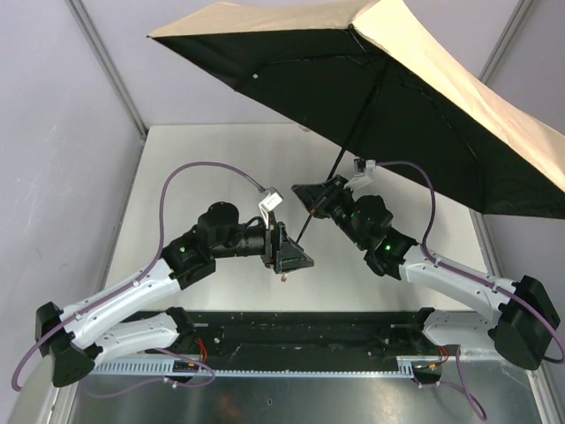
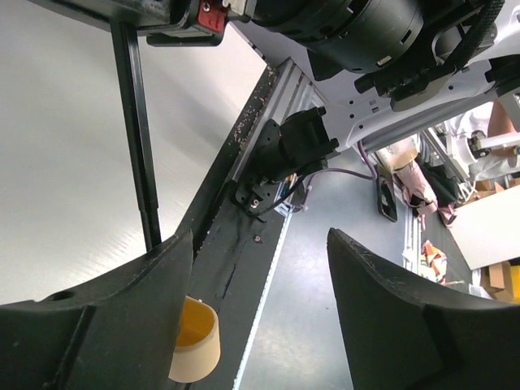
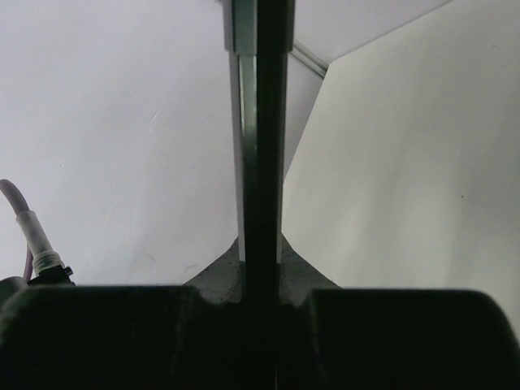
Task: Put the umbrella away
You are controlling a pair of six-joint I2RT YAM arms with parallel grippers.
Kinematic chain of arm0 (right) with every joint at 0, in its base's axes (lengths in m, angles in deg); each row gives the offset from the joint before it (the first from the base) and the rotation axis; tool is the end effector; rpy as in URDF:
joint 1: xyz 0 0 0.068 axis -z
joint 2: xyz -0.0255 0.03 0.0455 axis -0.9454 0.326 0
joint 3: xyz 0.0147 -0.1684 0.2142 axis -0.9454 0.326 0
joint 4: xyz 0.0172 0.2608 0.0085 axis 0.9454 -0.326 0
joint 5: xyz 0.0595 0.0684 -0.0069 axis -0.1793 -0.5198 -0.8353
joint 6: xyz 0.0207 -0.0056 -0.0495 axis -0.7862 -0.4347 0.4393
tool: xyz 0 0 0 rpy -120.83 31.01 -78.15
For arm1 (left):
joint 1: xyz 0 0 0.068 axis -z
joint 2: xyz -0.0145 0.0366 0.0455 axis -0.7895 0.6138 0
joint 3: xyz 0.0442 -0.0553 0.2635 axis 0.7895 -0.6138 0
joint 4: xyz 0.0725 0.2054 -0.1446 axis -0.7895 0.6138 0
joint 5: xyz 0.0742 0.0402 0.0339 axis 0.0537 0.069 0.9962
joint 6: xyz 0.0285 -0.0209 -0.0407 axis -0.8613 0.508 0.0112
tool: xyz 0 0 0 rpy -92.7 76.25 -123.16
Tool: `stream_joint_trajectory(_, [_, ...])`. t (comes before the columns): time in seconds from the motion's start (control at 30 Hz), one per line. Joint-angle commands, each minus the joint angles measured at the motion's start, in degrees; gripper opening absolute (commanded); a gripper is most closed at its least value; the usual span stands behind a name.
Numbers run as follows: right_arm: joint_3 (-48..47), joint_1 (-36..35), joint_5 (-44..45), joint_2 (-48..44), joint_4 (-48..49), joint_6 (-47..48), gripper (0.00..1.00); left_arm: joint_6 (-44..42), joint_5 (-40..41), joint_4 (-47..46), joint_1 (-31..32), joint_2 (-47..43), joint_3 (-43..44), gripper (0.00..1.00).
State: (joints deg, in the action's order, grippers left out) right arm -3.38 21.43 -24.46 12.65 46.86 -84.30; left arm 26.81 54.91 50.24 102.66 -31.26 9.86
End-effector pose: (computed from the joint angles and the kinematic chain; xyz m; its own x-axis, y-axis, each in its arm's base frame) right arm 0.1844 0.2042 0.3320 -0.4373 0.6546 -0.6166 -0.4172 0.4597 0.7840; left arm 0.1285 -0.1821 0.3314 -0.6906 0.0286 -0.7227 0.6988 0.2840 -0.6565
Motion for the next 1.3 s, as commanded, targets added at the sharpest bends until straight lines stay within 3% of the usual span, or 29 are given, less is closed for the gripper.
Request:
stream_joint_trajectory(0.0, [-0.74,-0.73,0.45,-3.71,6.95,0.86,0.0,-4.03,1.32,-2.02,0.26,-0.42,-0.09,0.72])
stream_joint_trajectory(0.17, [-0.67,-0.84,-1.47,-4.42,5.86,0.13,0.0,-6.46,4.13,-0.12,0.1,-1.49,1.16,0.71])
stream_joint_trajectory(0.37, [-0.65,0.75,-6.67,-6.91,3.27,4.39,0.0,-7.25,10.4,0.95,0.03,-9.89,2.06,0.96])
stream_joint_trajectory(0.53, [-0.65,3.12,-13.57,-8.43,4.38,5.03,0.0,-6.46,19.04,4.01,-0.13,-11.48,3.47,0.98])
stream_joint_trajectory(0.7, [-0.65,4.04,-18.17,-7.34,9.35,4.25,0.0,-4.93,8.07,3.99,-0.26,-1.48,7.24,0.86])
stream_joint_trajectory(0.87, [-0.66,5.73,-21.78,-4.44,15.18,1.37,0.0,-7.84,-1.18,0.03,0.23,3.24,8.34,0.84])
stream_joint_trajectory(1.07, [-0.65,6.08,-25.36,-2.6,19.44,-2.21,0.0,-7.43,7.03,-0.48,0.19,3.46,7.53,0.42])
stream_joint_trajectory(1.13, [-0.65,6.15,-24.56,-3.19,16.77,-2.44,0.0,-7.6,9.08,-0.54,0.23,3.22,7.5,0.2])
stream_joint_trajectory(1.2, [-0.71,6.81,-23.22,-4.17,13.27,-2.45,0.07,-8.28,11.64,-0.51,0.31,2.73,7.34,0.05])
stream_joint_trajectory(1.27, [-0.82,8.27,-20.92,-5.36,9.14,-3.22,0.2,-9.15,14.87,-0.52,0.4,1.66,6.88,0.01])
